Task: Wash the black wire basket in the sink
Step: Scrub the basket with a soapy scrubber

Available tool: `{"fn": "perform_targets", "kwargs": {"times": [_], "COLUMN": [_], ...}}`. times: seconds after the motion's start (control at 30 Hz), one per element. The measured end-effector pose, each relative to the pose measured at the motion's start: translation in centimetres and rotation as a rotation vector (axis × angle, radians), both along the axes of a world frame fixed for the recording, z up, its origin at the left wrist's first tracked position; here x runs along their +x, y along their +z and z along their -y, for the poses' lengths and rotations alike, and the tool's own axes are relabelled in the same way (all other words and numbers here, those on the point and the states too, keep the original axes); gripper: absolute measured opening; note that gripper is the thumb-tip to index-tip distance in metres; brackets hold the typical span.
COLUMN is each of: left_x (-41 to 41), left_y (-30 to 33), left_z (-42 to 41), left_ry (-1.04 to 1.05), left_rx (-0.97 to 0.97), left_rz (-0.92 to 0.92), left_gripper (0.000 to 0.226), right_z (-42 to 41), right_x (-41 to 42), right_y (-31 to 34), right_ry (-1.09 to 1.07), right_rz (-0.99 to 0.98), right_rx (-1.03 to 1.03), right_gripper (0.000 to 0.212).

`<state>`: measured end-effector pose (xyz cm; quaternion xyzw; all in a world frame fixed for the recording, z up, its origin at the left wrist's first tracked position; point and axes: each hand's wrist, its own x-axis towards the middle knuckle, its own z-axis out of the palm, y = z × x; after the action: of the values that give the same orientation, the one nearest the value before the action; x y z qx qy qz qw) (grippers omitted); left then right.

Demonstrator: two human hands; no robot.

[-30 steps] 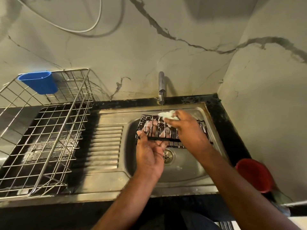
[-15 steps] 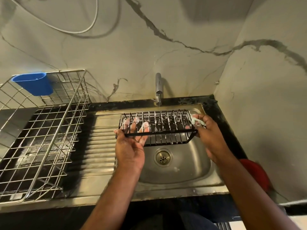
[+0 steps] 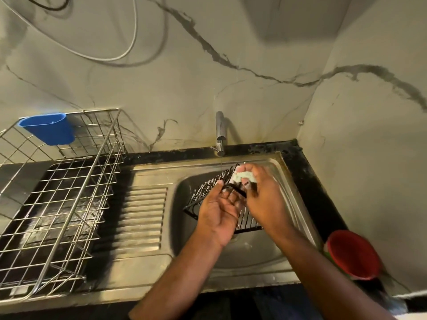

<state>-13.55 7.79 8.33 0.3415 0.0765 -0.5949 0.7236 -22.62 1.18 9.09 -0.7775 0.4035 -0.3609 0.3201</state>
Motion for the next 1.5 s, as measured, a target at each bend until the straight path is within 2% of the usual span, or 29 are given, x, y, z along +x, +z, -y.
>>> {"fn": "perform_targets", "kwargs": {"times": [0.13, 0.2, 0.3, 0.4, 0.6, 0.73, 0.87, 1.03, 1.1, 1.27, 1.37, 1.5], "left_x": [1.1, 1.7, 2.9, 3.0, 2.4, 3.9, 5.3, 6.0, 6.3, 6.0, 6.0, 5.5], "left_y": [0.6, 1.2, 1.7, 1.9, 2.5, 2.2, 2.3, 2.7, 2.9, 2.8, 1.9, 1.6], "left_z": [0.0, -0.3, -0.8, -0.8, -0.8, -0.7, -0.5, -0.5, -0.5, -0.5, -0.5, -0.1], "left_ry": [0.053, 0.108, 0.181, 0.209, 0.242, 0.305, 0.391, 0.444, 0.454, 0.425, 0.412, 0.33], "left_rx": [-0.022, -0.061, -0.026, 0.027, 0.014, -0.003, -0.055, -0.102, -0.113, -0.051, -0.048, -0.043], "left_rz": [-0.019, -0.043, -0.043, -0.02, -0.05, -0.068, -0.136, -0.196, -0.204, -0.159, -0.173, -0.099], "left_gripper": [0.011, 0.018, 0.022, 0.025, 0.043, 0.03, 0.037, 0.037, 0.039, 0.038, 0.038, 0.03], "right_z": [1.3, 2.3, 2.8, 1.9, 0.5, 2.0, 3.7, 2.0, 1.8, 3.4, 2.8, 1.8], "right_x": [-2.4, -3.5, -4.0, -2.1, -0.4, -2.8, -4.6, -3.9, -3.8, -4.5, -4.0, -3.7], "right_y": [-0.2, -1.0, -1.0, 0.7, 1.2, -0.5, -1.7, -1.1, -1.3, -2.7, -2.1, -0.1], "right_ry": [-0.002, -0.042, -0.079, 0.019, 0.248, 0.176, 0.113, 0.222, 0.222, 0.162, 0.073, -0.052], "right_rz": [-0.259, -0.301, -0.218, -0.091, -0.152, -0.184, -0.228, -0.127, -0.108, -0.136, -0.063, 0.053], "right_rx": [-0.177, -0.126, -0.07, -0.113, -0.32, -0.257, -0.172, -0.305, -0.281, -0.142, -0.1, -0.197], "right_gripper": [0.045, 0.043, 0.044, 0.046, 0.048, 0.044, 0.047, 0.047, 0.047, 0.035, 0.032, 0.031]}}
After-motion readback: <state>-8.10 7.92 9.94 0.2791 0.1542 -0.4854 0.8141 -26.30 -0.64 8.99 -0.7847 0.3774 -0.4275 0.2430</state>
